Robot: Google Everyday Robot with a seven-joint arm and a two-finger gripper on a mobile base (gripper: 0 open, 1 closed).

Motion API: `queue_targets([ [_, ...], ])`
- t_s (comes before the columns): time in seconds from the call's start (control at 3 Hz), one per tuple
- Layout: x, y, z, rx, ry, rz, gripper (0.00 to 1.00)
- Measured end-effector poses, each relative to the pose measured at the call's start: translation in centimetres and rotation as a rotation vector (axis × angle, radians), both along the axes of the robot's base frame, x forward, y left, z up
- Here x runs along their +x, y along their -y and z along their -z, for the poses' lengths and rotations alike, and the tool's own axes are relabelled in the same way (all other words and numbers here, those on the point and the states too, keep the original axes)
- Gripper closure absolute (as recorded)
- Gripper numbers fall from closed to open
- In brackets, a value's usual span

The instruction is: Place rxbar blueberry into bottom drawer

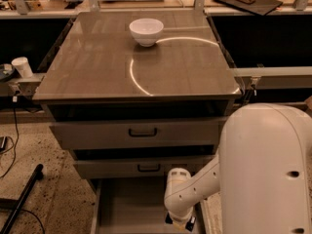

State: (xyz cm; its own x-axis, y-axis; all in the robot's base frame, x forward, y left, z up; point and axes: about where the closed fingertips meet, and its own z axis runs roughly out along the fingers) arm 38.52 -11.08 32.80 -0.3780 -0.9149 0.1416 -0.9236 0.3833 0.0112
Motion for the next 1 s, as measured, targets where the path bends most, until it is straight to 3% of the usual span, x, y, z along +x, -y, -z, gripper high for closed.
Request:
queue_targets([
  [1.0,0.6,-0.6,4.4,0.012,-0.052,0.023,1.0],
])
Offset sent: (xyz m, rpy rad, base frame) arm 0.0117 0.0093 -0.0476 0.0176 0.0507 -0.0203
